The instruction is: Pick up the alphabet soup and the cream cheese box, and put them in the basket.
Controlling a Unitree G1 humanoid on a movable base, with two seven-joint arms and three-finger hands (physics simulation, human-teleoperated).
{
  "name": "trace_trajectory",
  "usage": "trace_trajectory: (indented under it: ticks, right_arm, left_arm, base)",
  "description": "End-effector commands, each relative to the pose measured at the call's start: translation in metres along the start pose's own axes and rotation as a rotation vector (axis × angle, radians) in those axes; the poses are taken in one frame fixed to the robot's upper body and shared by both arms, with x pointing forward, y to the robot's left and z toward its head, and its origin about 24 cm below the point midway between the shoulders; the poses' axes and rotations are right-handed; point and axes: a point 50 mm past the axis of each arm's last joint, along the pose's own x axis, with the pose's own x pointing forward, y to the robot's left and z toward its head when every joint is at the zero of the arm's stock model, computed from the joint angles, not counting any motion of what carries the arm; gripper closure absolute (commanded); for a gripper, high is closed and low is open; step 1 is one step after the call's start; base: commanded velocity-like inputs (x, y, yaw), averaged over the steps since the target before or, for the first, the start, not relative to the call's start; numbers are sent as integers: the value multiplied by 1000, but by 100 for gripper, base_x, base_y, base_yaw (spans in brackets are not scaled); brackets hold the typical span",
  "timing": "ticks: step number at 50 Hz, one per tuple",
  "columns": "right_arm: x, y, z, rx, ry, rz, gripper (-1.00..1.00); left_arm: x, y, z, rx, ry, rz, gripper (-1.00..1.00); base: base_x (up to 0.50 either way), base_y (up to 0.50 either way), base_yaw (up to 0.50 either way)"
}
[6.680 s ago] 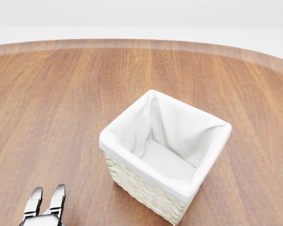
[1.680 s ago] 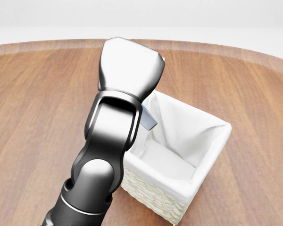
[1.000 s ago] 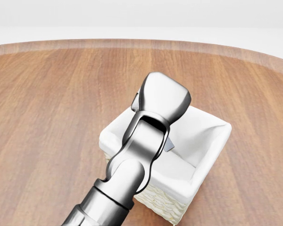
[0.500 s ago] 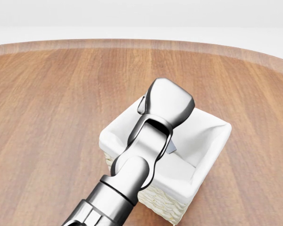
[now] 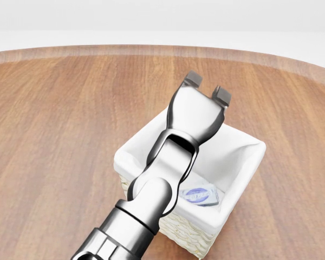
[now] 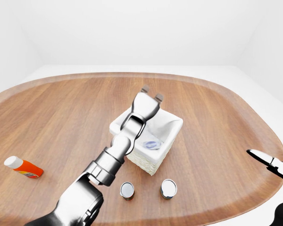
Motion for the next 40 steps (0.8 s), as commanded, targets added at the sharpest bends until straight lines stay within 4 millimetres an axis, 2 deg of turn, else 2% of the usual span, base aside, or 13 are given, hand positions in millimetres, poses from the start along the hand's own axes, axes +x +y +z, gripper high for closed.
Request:
trace_trajectory:
  ticks: [1,17,21,26,31,40]
  right_arm:
    - [0,0,0,-1,1,1,-100]
    - [0,0,-1,-3,4,1,-100]
    - [-1,0,-1,-4,4,2,-100]
    - [-1,0,0,-4,1,2,-100]
    - [-1,0,1,-4,-5,1,-100]
    - [-1,0,-1,-5,4,1,-100]
  left_arm:
    - [1,5,-7,4,23,9,-100]
    - [-7,32,-21,41,73,58,-100]
    - [-12,47,-31,-4,117,139,-100]
    - [-23,66,-50,-84,205,254,-100]
    - [-39,78,-61,-130,258,309,-100]
    - [-60,91,-75,-114,310,330,-100]
  base:
    - [0,0,0]
    - [0,0,0]
    - [0,0,0]
    - [0,0,0]
    - [0,0,0]
    - [0,0,0]
